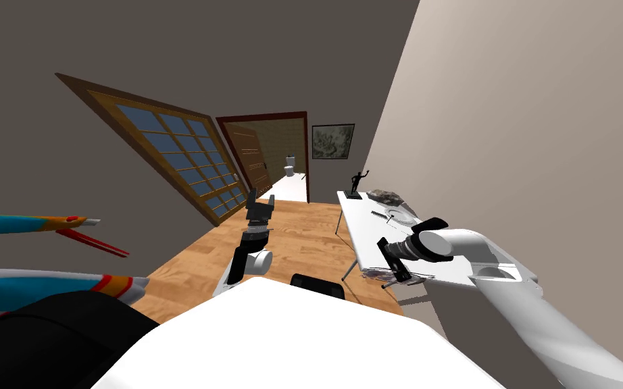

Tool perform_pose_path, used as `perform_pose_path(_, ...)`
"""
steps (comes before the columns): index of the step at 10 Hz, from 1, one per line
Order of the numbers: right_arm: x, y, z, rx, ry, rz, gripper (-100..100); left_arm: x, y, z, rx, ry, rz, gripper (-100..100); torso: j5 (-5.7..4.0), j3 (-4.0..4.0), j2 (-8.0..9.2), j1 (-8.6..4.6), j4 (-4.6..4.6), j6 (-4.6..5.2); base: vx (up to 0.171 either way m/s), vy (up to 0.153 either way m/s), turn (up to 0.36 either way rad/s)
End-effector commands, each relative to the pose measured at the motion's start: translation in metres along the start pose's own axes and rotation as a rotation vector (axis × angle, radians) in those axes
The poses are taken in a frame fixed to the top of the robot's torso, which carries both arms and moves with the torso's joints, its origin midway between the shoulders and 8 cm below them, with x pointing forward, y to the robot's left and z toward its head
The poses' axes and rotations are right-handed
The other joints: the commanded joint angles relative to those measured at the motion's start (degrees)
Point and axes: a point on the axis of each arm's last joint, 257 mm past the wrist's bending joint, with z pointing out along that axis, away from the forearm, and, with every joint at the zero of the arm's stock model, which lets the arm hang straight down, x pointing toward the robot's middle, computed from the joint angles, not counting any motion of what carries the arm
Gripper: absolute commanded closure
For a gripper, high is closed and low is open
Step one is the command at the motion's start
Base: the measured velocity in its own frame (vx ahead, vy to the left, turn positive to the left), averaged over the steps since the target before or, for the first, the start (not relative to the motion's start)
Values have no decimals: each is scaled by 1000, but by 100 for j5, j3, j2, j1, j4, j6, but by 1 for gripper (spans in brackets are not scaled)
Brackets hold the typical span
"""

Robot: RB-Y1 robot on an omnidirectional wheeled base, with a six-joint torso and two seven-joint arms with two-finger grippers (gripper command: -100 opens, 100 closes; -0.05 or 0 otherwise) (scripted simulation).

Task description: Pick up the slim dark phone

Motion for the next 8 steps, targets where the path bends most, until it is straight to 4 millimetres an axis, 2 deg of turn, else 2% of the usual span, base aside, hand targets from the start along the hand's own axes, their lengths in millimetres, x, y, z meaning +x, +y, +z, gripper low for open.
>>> perform_pose_path(1,1,4,-1,0,0,-28,100,0,0,0,0,0,0,0,0,0,0,0,0,0,79,75,-137)
perform_pose_path(8,2,25,-10,14,-3,-96,100,0,0,0,0,0,0,0,-3,-4,-6,-2,0,-23,54,58,-119)
